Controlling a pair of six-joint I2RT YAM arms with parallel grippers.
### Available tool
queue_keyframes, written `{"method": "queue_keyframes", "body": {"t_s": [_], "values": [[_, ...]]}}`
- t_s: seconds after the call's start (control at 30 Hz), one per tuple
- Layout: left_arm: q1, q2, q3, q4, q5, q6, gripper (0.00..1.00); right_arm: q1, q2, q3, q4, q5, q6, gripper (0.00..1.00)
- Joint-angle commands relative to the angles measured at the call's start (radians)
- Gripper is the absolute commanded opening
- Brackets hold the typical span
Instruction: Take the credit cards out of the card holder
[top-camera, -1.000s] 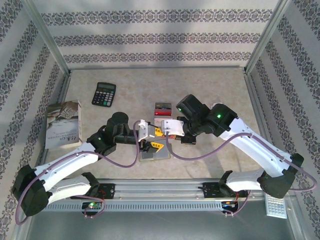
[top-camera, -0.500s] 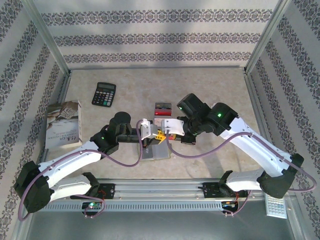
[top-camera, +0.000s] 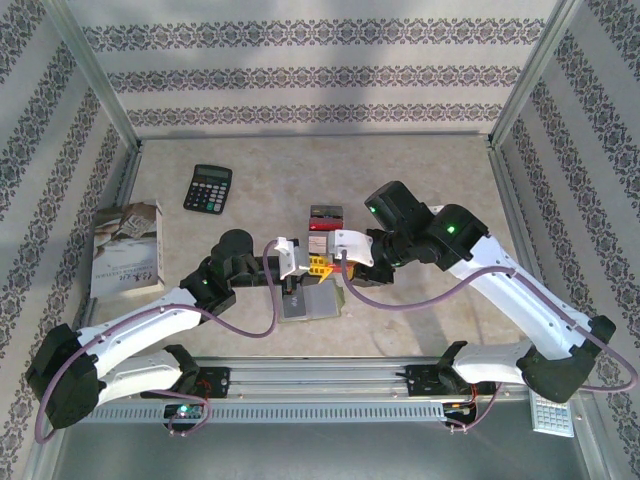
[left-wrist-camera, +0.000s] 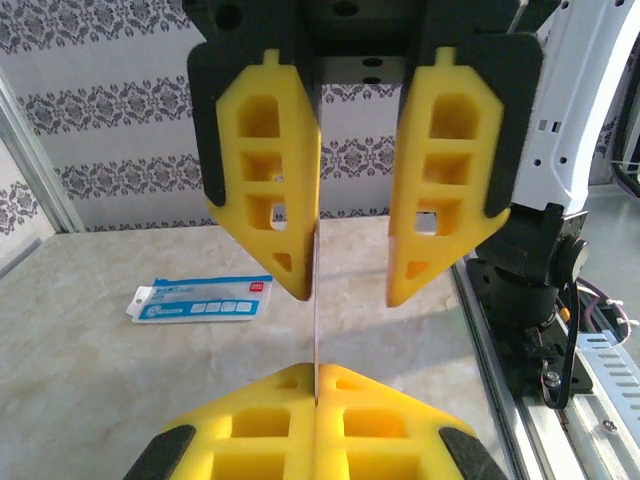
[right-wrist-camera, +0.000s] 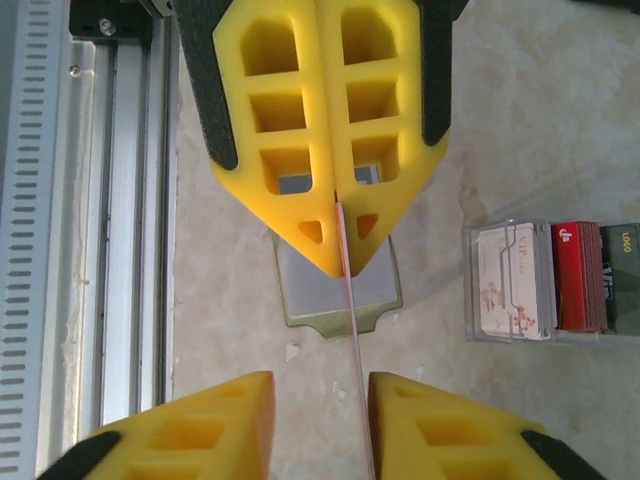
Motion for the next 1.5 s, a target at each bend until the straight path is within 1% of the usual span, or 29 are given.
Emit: {"method": "queue_keyframes", "body": {"t_s": [0.0,0.33,0.47,0.53,0.63,0.7,0.73,0.8,0.87,0.97,1.13,1.17,1.37,1.47], "values": [[-0.013,-0.011,-0.011,0.068,-0.001,-0.02,0.0,0.001,0.008,0.015,0.013,-0.003,0.008,0.26],[-0.012,-0.004,-0.032,0.078,-0.006,-0.025,0.0,-0.001,0.002,0.017,0.013,-0.003,0.0,0.23],[-0.014,-0.012,-0.055,0.087,-0.015,-0.031,0.0,-0.002,0.006,0.011,0.01,-0.011,-0.005,0.18],[-0.013,-0.016,-0.069,0.097,-0.023,-0.036,0.0,-0.003,0.012,0.009,0.008,-0.013,-0.008,0.13],[-0.013,-0.021,-0.088,0.127,-0.032,-0.046,0.0,-0.005,0.025,0.008,0.005,-0.027,-0.006,0.08],[-0.013,-0.024,-0.091,0.138,-0.036,-0.05,0.0,-0.004,0.036,0.008,0.004,-0.028,-0.008,0.07],[-0.013,-0.023,-0.091,0.142,-0.036,-0.051,0.0,-0.002,0.039,0.008,0.005,-0.027,-0.007,0.1],[-0.013,-0.023,-0.09,0.143,-0.037,-0.05,0.0,-0.004,0.04,0.003,0.012,-0.03,-0.009,0.27],[-0.013,-0.021,-0.088,0.139,-0.034,-0.048,0.0,-0.005,0.03,-0.006,0.026,-0.045,-0.016,0.35],[-0.013,-0.021,-0.088,0.133,-0.032,-0.044,0.0,-0.006,0.024,-0.009,0.033,-0.065,-0.019,0.41],[-0.013,-0.017,-0.092,0.151,-0.031,-0.05,0.0,-0.006,0.037,-0.015,0.03,-0.063,-0.02,0.41],[-0.013,-0.017,-0.093,0.154,-0.031,-0.052,0.0,-0.006,0.039,-0.016,0.03,-0.059,-0.019,0.41],[-0.013,-0.018,-0.088,0.152,-0.028,-0.052,0.0,-0.007,0.049,-0.019,0.029,-0.045,-0.02,0.26],[-0.013,-0.015,-0.089,0.153,-0.029,-0.05,0.0,-0.008,0.049,-0.021,0.028,-0.04,-0.021,0.13]]}}
